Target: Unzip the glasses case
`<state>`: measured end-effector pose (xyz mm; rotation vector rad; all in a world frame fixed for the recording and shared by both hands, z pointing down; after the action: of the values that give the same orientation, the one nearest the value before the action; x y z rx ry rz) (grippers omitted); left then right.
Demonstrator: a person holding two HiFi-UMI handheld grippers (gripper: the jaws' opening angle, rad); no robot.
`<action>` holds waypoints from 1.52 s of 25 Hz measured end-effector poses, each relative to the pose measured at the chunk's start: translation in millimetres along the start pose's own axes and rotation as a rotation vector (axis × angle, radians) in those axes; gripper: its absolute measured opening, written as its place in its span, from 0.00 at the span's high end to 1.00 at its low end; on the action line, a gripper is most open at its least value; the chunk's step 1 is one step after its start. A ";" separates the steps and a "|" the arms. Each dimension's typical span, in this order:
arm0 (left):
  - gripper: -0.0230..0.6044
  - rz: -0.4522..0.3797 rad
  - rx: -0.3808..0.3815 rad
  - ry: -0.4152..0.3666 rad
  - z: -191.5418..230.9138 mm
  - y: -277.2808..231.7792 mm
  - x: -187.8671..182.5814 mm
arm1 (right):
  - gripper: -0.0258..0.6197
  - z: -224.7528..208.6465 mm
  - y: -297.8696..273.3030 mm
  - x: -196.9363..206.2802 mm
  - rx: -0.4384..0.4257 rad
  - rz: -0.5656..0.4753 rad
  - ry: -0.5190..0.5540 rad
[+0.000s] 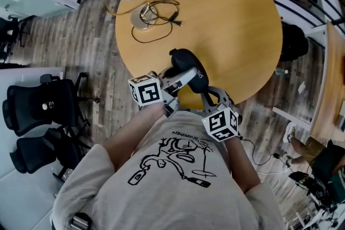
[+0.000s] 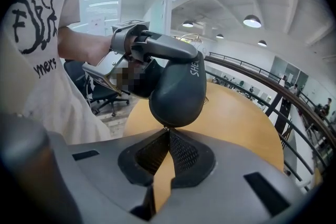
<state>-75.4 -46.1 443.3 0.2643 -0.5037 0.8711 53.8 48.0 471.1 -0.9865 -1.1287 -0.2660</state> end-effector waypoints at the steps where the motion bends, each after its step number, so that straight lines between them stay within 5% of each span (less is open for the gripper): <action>1: 0.60 0.014 0.008 -0.009 -0.7 -0.7 0.7 | 0.93 0.3 0.1 1.1 -0.003 0.006 0.006; 14: 0.63 0.119 0.032 -0.013 1.2 0.6 2.2 | 0.93 -0.1 0.9 7.6 -0.016 0.048 0.045; 32: 0.52 0.046 0.053 0.013 1.4 -5.2 7.7 | 0.93 12.6 1.6 -7.3 -0.025 -0.005 0.234; 38: 0.60 0.049 0.059 0.043 -2.0 -4.7 9.5 | 0.93 15.9 1.3 -5.9 -0.036 -0.008 0.234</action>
<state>-65.9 -41.9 446.5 0.2872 -0.4463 0.9385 41.9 59.3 466.6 -0.9561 -0.9172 -0.3995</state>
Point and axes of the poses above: the fingertips, and each gripper's own axes: y backward along the fingers, z to its left, x out of its underside, the point moved 7 cm from there along y, backward along the fingers, and after that the axes turned 13 degrees about -z, right-handed, at the moved point
